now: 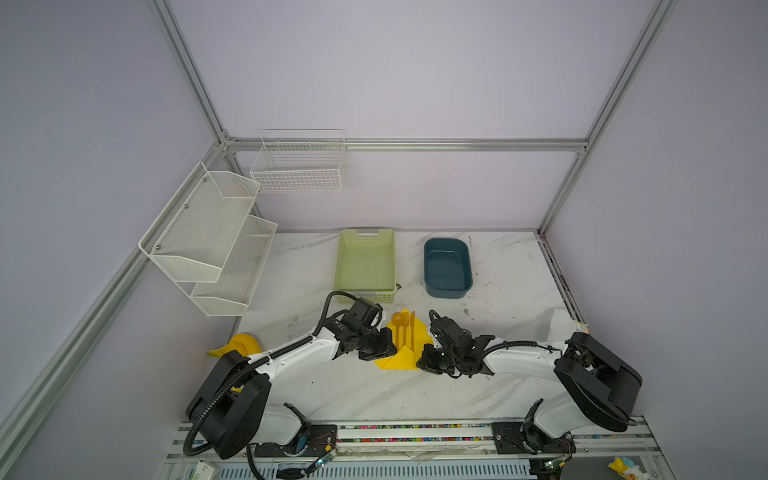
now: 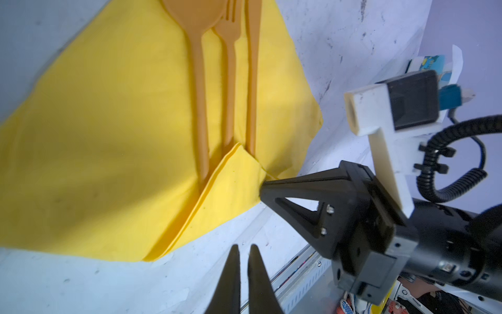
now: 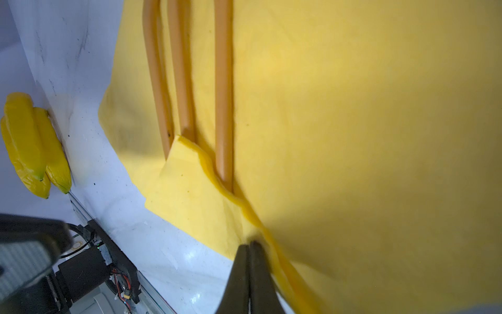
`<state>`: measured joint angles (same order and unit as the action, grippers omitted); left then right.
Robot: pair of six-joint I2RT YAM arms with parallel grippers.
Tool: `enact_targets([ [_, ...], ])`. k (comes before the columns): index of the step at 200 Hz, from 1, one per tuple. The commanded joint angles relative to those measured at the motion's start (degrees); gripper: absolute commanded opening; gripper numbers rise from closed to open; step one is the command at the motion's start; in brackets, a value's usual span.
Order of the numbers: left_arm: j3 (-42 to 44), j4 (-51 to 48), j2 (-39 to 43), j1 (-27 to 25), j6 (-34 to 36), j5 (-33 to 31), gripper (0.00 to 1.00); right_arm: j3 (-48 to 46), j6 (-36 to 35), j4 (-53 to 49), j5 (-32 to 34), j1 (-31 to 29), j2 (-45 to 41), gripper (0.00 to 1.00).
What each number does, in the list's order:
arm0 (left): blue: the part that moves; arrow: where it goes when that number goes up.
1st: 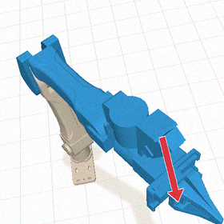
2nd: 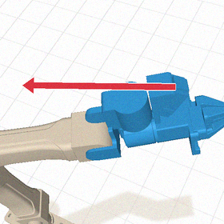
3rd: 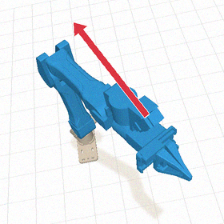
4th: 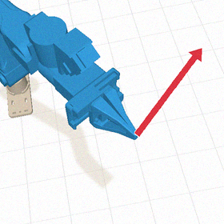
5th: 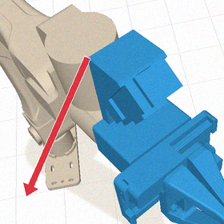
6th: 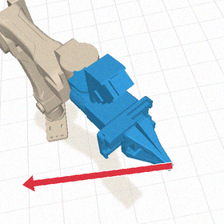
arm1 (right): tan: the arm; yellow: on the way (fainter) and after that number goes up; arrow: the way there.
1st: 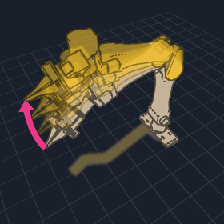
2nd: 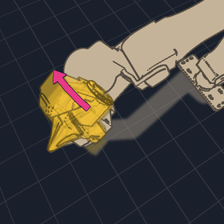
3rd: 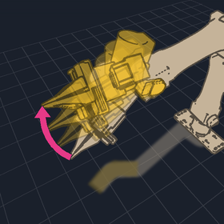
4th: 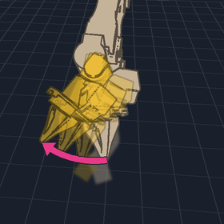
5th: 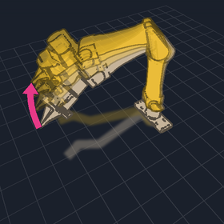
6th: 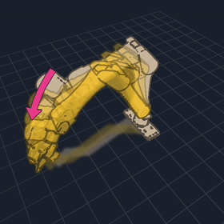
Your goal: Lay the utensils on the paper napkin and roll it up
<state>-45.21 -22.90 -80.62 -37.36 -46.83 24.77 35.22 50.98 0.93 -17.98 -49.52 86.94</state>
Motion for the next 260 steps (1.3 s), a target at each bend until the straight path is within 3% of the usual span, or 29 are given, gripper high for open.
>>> enact_targets([
  [1, -6.2, 0.0, -4.3, -1.5, 1.9, 0.8, 0.08, -0.7, 1.1, -2.2, 0.8, -0.3, 1.1, 0.07],
  [75, -7.4, 2.7, -12.6, -3.2, 1.9, 1.8, 0.07, 0.3, 0.8, -2.9, 1.1, -0.4, 0.0, 0.1],
  [183, -5.5, 2.6, -12.2, -3.2, 1.5, 0.2, 0.06, 1.1, 0.4, -8.6, 2.2, -0.4, -5.1, 0.13],
  [260, -5.4, 2.4, -11.9, -3.2, 1.6, 0.1, 0.05, 0.9, -1.0, -9.3, 3.8, -0.3, -2.0, 0.12],
])
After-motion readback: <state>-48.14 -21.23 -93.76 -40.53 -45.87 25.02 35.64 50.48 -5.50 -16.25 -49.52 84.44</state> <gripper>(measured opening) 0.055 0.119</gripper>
